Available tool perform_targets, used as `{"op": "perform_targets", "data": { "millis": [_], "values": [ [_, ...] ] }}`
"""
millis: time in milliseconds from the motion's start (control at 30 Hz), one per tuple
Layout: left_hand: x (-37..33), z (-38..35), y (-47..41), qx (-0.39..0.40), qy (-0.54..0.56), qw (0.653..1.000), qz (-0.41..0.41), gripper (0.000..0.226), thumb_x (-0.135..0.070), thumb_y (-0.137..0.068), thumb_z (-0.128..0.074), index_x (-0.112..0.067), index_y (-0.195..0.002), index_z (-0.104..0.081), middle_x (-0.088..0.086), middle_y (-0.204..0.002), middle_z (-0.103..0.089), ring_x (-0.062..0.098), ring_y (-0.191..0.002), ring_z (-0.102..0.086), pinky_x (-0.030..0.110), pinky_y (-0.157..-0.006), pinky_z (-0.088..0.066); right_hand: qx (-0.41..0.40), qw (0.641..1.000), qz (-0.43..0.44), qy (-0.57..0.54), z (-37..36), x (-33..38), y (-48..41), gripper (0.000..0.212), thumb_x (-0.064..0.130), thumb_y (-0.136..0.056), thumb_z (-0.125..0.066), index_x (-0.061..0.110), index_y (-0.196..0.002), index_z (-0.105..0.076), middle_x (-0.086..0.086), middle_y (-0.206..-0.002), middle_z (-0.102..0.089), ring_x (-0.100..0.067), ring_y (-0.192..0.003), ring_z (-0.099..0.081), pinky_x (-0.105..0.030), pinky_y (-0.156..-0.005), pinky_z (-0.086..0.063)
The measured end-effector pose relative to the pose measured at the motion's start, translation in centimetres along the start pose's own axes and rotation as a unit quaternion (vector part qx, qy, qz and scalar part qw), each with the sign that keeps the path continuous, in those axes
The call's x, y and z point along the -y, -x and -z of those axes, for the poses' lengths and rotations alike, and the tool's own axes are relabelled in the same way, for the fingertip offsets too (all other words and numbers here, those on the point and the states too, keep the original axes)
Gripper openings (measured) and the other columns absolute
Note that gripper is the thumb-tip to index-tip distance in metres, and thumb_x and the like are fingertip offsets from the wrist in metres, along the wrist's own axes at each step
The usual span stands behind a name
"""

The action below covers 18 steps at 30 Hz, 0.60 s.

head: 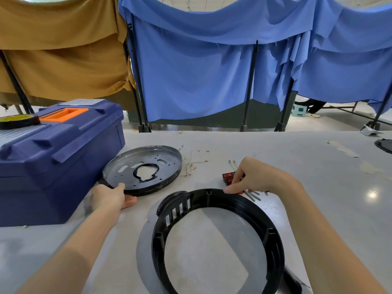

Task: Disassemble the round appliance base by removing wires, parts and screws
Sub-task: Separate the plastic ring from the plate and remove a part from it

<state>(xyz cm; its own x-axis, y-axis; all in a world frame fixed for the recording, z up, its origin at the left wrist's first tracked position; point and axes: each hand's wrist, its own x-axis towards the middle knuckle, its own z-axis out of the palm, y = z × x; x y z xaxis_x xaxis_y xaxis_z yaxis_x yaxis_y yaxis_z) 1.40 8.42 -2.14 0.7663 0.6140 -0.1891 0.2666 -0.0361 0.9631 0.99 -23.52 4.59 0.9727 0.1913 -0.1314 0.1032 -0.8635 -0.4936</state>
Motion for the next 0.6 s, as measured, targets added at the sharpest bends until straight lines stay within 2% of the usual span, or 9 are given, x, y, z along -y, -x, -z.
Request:
{"op": "perform_targets", "data": {
  "millis": [133,267,367,500,600],
  "values": [
    [-0.04,-0.27,-0.01,0.021,-0.04,0.999,-0.025,0.021,-0.02,-0.096,-0.058,0.0,-0.103,-0.054,0.02,-0.066,-0.065,0.019,-0.032,-0.06,0.024,-0.04,-0.051,0.049,0.998,-0.025,0.038,0.03,0.36,0.48,0.033,0.044,-0.074,-0.081,0.013,-0.086,-0.075,0.007,-0.052,-0.055,-0.006,-0.043,-0.047,-0.02,-0.048,-0.037],
    [0.02,-0.51,0.06,0.043,-0.058,0.997,-0.027,0.03,-0.021,-0.095,-0.061,0.005,-0.109,-0.054,0.022,-0.064,-0.063,0.02,-0.029,-0.058,0.023,-0.031,-0.048,0.063,0.997,-0.034,0.043,-0.32,0.28,0.29,0.023,0.028,-0.077,-0.081,0.01,-0.09,-0.074,0.011,-0.034,-0.05,-0.004,-0.028,-0.042,-0.016,-0.037,-0.033],
    [0.0,-0.52,0.03,0.048,-0.047,0.998,-0.014,0.028,-0.017,-0.095,-0.061,0.003,-0.11,-0.05,0.023,-0.063,-0.063,0.021,-0.029,-0.058,0.023,-0.033,-0.048,0.049,0.998,-0.032,0.035,-0.6,0.09,0.08,0.016,0.017,-0.079,-0.079,0.009,-0.09,-0.072,0.008,-0.038,-0.052,-0.007,-0.03,-0.044,-0.016,-0.036,-0.032],
    [-0.1,-0.42,0.06,0.062,-0.024,0.998,0.003,0.023,-0.016,-0.094,-0.062,0.0,-0.106,-0.049,0.024,-0.067,-0.062,0.023,-0.034,-0.06,0.024,-0.033,-0.049,0.053,0.998,-0.03,0.024,-0.81,-0.22,0.18,0.007,0.015,-0.081,-0.074,0.01,-0.085,-0.071,-0.001,-0.048,-0.051,-0.011,-0.031,-0.038,-0.019,-0.038,-0.031],
    [-0.08,-0.24,0.48,0.014,-0.067,0.997,-0.016,0.029,-0.025,-0.094,-0.061,0.003,-0.099,-0.055,0.02,-0.063,-0.065,0.026,-0.042,-0.063,0.034,-0.052,-0.059,0.058,0.998,-0.023,0.016,-0.88,-0.39,0.38,0.008,0.015,-0.083,-0.069,0.007,-0.083,-0.071,0.001,-0.044,-0.045,-0.015,-0.035,-0.036,-0.02,-0.041,-0.03]
  ]
}}
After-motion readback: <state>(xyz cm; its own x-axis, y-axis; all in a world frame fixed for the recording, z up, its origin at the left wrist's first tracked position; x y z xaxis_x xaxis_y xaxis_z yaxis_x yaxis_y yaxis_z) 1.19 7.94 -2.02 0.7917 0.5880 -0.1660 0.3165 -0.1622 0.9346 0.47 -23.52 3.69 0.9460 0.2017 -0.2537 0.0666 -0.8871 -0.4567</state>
